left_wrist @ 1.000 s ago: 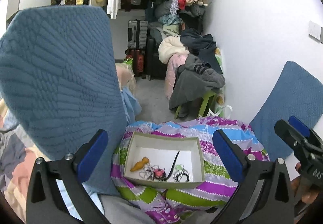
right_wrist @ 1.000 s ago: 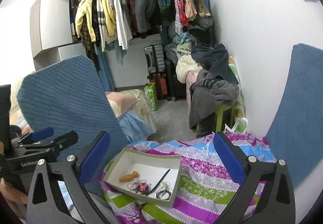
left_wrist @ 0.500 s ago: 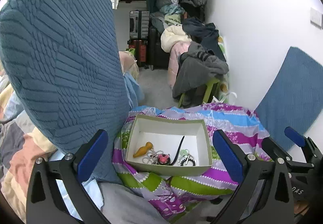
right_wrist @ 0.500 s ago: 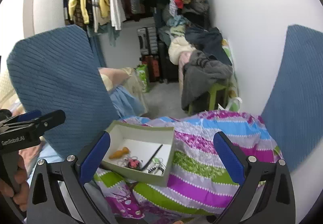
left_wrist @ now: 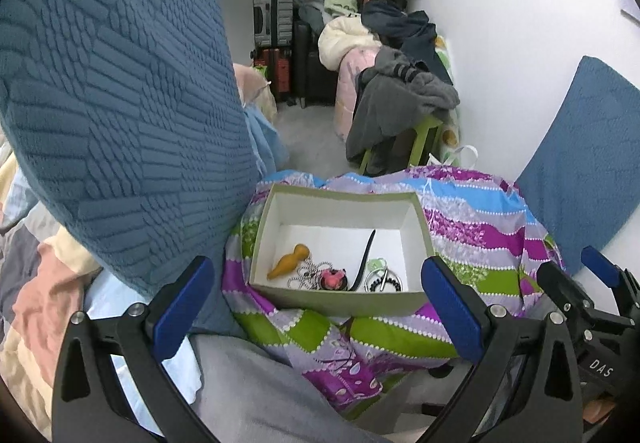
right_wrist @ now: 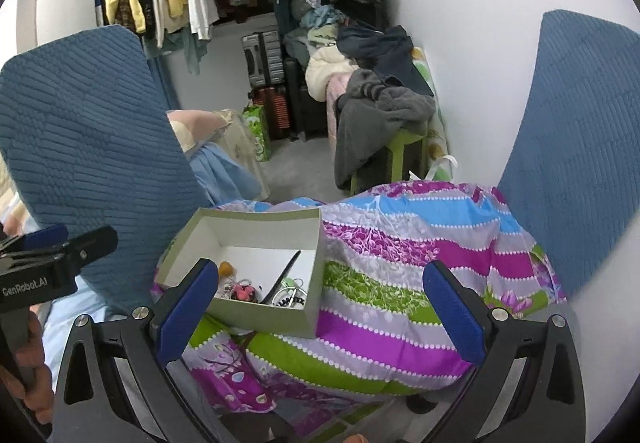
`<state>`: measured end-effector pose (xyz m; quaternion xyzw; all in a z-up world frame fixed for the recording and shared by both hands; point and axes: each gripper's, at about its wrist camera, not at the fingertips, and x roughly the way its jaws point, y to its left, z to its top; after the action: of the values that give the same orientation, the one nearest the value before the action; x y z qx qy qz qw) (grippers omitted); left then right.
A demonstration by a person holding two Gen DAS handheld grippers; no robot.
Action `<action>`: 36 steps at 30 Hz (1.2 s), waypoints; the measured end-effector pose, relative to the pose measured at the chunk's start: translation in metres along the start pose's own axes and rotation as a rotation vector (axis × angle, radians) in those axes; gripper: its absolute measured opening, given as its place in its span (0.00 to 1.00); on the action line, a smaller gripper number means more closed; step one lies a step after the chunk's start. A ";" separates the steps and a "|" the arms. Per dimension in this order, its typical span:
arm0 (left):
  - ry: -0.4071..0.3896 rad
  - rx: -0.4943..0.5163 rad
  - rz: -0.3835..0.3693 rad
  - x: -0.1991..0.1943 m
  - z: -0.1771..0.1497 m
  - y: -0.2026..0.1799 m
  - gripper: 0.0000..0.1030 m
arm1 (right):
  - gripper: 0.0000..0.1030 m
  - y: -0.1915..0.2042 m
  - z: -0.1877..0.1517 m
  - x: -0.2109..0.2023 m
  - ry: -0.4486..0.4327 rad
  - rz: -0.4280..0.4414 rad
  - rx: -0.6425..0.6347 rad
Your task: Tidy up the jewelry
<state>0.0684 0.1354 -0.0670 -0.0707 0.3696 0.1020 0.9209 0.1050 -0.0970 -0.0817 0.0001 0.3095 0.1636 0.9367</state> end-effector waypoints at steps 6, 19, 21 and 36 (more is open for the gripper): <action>0.018 0.002 0.015 0.003 -0.005 0.001 1.00 | 1.00 -0.004 -0.005 0.003 0.009 -0.020 0.014; 0.073 0.019 0.020 0.014 -0.013 -0.004 1.00 | 1.00 -0.006 -0.016 0.011 0.046 -0.031 0.015; 0.080 0.022 0.021 0.015 -0.014 -0.005 1.00 | 1.00 -0.005 -0.016 0.011 0.049 -0.034 0.014; 0.110 0.020 0.016 0.020 -0.017 -0.004 1.00 | 1.00 -0.008 -0.018 0.014 0.057 -0.039 0.017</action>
<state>0.0725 0.1306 -0.0929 -0.0638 0.4212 0.1017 0.8990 0.1075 -0.1020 -0.1053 -0.0026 0.3375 0.1428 0.9304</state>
